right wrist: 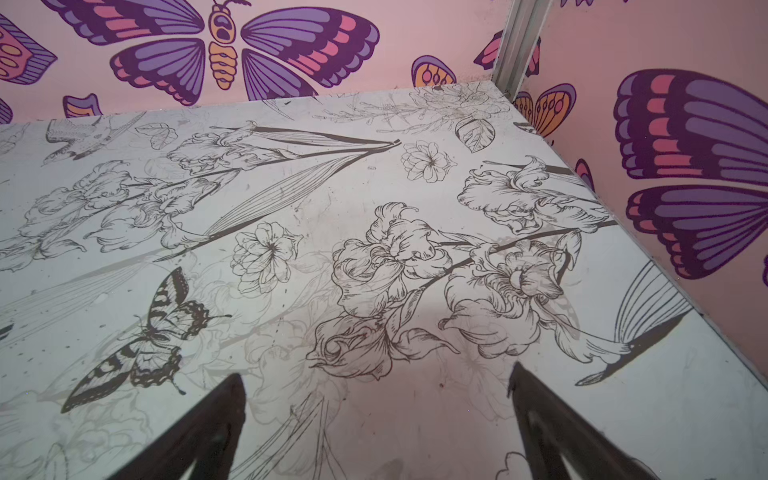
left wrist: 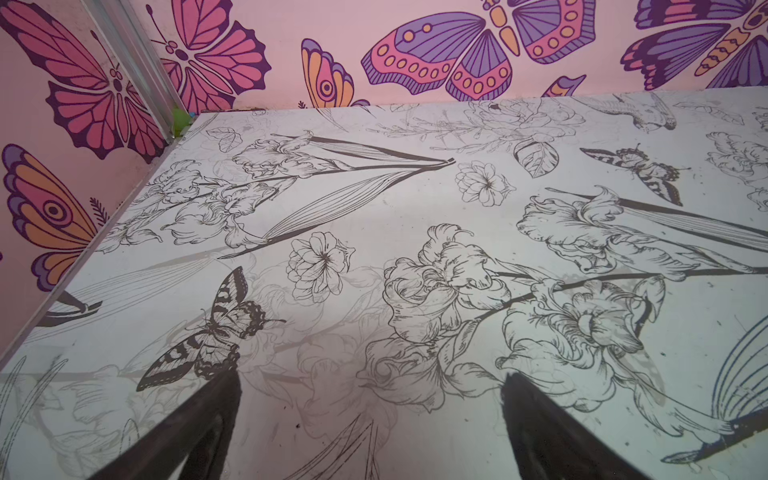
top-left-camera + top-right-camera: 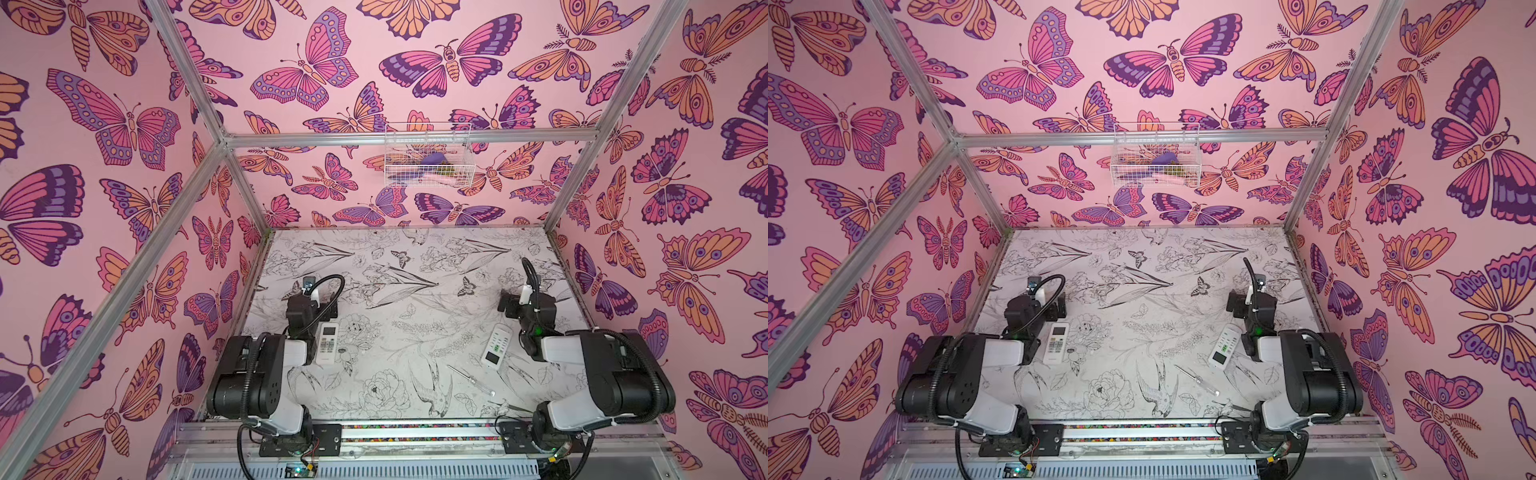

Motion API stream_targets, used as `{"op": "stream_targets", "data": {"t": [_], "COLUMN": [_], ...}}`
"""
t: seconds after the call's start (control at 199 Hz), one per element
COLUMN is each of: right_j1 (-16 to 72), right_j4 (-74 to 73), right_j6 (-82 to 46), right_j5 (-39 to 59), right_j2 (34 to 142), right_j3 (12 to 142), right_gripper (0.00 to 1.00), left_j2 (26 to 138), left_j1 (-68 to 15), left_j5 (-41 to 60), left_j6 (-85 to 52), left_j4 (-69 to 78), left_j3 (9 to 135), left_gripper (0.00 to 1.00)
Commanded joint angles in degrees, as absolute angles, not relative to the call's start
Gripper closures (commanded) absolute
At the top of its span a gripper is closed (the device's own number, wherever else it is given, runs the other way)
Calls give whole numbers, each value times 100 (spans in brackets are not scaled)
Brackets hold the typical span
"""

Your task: Unload the batteries from the remote control

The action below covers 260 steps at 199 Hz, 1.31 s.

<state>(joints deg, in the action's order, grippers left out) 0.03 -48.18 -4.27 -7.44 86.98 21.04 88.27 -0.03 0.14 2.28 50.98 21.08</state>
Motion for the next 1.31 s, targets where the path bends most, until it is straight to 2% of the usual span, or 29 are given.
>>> {"op": "stream_targets", "data": {"t": [0.0, 1.027, 1.128, 1.304], "right_j1": [22, 35, 35, 35], "right_j4": [-4799, -4899, -4575, -1545], "right_j6": [-431, -435, -416, -1124], "right_j5": [-747, -757, -705, -751], "right_j2": [8623, 8577, 8010, 7061], "right_j3": [2224, 2185, 2094, 3116], "right_gripper": [1, 1, 1, 1], "left_j2": [8853, 8763, 8199, 7793], "left_j1": [-9, -24, -20, -68], "left_j5": [-62, -89, 18, 354], "left_j6": [180, 215, 234, 462], "left_j4": [5134, 5083, 3683, 1144], "left_j3": [2133, 2148, 2626, 4061], "left_gripper": [0, 0, 0, 0]}}
